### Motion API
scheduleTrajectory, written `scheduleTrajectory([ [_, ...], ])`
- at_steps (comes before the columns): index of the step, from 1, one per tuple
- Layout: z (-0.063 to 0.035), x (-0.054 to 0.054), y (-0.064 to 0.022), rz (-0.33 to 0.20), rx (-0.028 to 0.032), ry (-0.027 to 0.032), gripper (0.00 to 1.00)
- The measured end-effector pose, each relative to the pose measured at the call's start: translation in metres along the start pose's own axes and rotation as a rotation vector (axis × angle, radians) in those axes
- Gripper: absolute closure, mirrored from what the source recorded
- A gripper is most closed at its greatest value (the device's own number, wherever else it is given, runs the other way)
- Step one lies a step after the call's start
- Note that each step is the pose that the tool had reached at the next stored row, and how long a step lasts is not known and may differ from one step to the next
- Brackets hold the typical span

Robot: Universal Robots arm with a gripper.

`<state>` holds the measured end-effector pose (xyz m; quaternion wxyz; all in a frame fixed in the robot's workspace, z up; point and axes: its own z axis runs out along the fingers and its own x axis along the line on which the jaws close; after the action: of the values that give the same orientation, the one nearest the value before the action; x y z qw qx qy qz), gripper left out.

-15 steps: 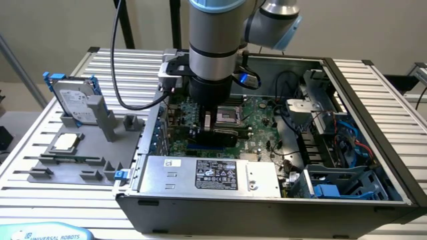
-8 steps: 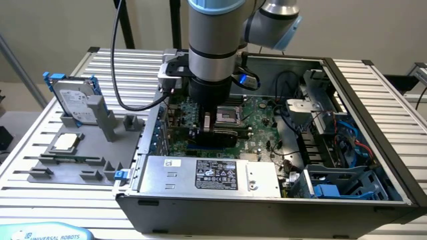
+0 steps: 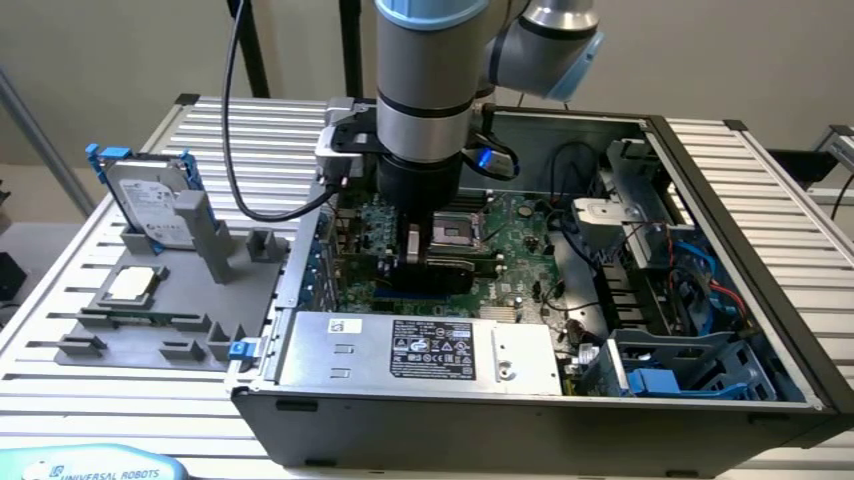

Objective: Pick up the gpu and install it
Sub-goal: 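Insert the gpu into the slot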

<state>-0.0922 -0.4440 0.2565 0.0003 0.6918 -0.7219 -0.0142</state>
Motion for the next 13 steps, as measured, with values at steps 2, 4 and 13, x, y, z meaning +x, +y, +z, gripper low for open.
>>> scheduleTrajectory([
  [2, -0.0001, -0.0001, 0.0002, 0.0, -0.0002, 0.0004, 0.73],
  [4, -0.0002, -0.0002, 0.0005, 0.0, -0.0003, 0.0006, 0.73],
  [13, 0.0019, -0.0001, 0.0009, 0.0, -0.0004, 0.0007, 0.73],
])
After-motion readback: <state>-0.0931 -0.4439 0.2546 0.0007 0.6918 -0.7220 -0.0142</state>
